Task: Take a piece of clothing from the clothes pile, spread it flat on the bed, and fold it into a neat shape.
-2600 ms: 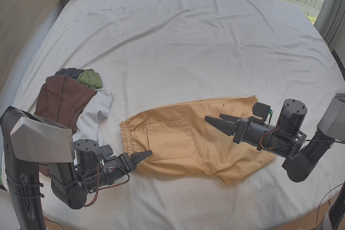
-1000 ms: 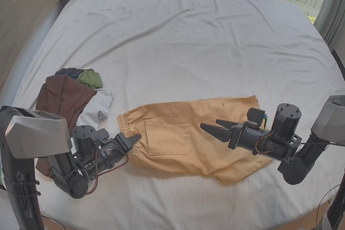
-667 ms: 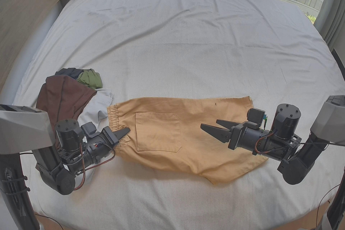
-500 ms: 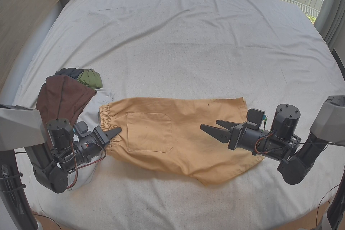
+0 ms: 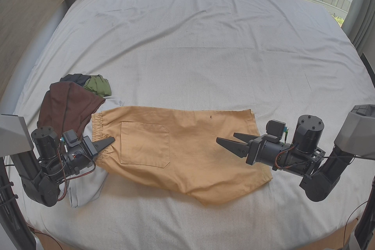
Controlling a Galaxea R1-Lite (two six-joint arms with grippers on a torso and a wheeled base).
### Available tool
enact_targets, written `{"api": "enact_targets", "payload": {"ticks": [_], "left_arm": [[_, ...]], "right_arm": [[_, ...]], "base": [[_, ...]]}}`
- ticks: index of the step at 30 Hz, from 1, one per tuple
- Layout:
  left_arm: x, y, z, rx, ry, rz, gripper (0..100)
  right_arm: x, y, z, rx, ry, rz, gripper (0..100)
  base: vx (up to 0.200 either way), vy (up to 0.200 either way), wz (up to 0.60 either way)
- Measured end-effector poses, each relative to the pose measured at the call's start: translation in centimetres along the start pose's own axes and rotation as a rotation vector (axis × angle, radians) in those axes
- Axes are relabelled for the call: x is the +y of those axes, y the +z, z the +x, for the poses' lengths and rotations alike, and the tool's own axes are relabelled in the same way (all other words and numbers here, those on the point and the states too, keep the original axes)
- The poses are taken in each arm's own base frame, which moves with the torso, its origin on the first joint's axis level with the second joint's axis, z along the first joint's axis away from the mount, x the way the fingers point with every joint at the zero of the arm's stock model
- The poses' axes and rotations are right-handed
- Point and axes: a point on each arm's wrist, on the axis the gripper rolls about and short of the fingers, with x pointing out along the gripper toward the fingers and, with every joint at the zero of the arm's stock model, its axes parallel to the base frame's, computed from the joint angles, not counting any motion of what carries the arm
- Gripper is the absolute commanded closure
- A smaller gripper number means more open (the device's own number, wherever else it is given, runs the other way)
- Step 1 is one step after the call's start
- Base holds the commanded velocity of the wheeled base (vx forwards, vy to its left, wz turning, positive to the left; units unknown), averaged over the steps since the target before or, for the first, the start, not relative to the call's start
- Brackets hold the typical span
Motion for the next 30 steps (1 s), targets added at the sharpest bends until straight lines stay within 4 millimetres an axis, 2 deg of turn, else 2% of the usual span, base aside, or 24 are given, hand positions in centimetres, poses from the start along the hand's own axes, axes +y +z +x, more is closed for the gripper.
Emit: {"api": "enact_targets", "payload": {"ticks": [6,11,16,21,30], "left_arm": [[-1.1,-0.6,0.4,0.017,-0.024,0.021,100],[-3.5,-1.9,1.4,0.042,-0.075,0.053,100],[-6.8,-3.4,2.9,0.047,-0.151,0.091,100],[-8.9,-4.3,3.8,0.067,-0.223,0.118,100],[-10.6,-4.9,5.1,0.065,-0.28,0.141,100]], "right_arm": [[0.0,0.0,0.0,-0.002,0.001,-0.002,0],[0.1,0.3,0.1,-0.026,0.012,-0.013,0],[0.1,0.5,0.0,-0.04,0.013,-0.019,0],[-0.1,0.8,-0.1,-0.054,0.009,-0.021,0],[-0.6,1.5,-0.2,-0.08,-0.002,-0.029,0]], "base": [[0.0,0.0,0.0],[0.0,0.0,0.0],[0.0,0.0,0.0],[0.0,0.0,0.0],[0.0,0.0,0.0]]}}
